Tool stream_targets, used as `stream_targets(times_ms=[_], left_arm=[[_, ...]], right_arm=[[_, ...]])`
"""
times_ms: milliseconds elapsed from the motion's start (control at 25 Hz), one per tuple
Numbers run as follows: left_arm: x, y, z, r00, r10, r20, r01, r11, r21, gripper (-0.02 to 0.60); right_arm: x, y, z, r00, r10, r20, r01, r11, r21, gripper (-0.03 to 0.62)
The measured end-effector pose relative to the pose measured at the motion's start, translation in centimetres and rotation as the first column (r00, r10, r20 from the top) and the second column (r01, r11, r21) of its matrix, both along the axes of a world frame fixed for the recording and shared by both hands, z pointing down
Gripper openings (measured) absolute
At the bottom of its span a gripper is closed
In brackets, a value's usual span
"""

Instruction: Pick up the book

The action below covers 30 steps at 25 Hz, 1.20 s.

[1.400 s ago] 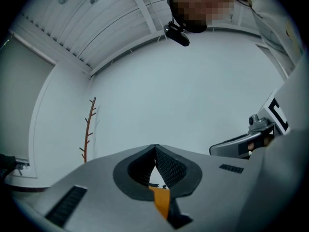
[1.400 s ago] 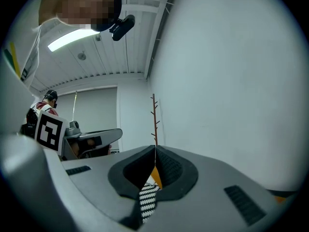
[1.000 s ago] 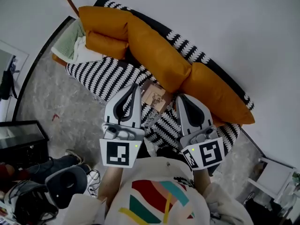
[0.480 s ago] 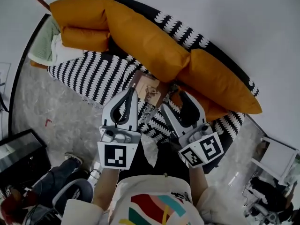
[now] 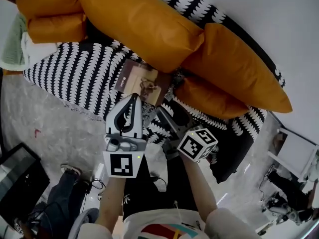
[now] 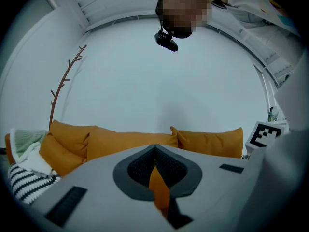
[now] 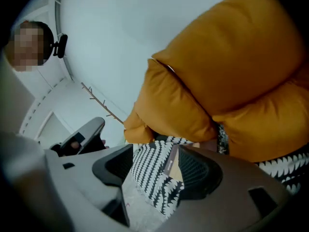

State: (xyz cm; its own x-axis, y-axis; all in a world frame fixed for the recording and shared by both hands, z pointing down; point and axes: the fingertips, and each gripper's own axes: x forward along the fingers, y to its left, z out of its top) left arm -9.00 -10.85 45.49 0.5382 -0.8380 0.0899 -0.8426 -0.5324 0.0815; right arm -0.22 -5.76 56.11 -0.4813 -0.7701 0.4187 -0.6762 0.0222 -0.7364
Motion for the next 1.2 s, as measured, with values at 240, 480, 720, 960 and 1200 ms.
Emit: stream_targets(times_ms=[240,480,720,960,1200], left_arm=[[0.3,0.4,7.6,1.0,0.002,0.025,-0.001,0.998,-0.069,0.008],[0.6,0.2,10.8,0.999,0.016,0.038,-0.012,0.995,-0.102,0.008],[1.0,0.3,12.0,0.999,0.042,0.034,-0.038,0.994,-0.105,0.008],[1.4,-0.2,12.2,0.998,0.047,0.051,-0.039,0.989,-0.14,0.008],[0.7,-0.2,12.9,0.999,0.03,0.041,-0.024,0.99,-0.138,0.008]], right_arm=[[0.6,1.8,11.6,0.999,0.02,0.03,-0.015,0.986,-0.165,0.301],[0.8,2.7,18.0,1.0,0.031,0.005,-0.028,0.962,-0.272,0.301],[-0.2,3.2,20.0,0.999,-0.01,-0.038,-0.002,0.952,-0.306,0.301],[0.0,2.7,20.9,1.0,0.002,-0.021,-0.009,0.938,-0.347,0.301],[0.0,2.4,22.2,1.0,0.003,-0.017,-0.009,0.934,-0.358,0.301]])
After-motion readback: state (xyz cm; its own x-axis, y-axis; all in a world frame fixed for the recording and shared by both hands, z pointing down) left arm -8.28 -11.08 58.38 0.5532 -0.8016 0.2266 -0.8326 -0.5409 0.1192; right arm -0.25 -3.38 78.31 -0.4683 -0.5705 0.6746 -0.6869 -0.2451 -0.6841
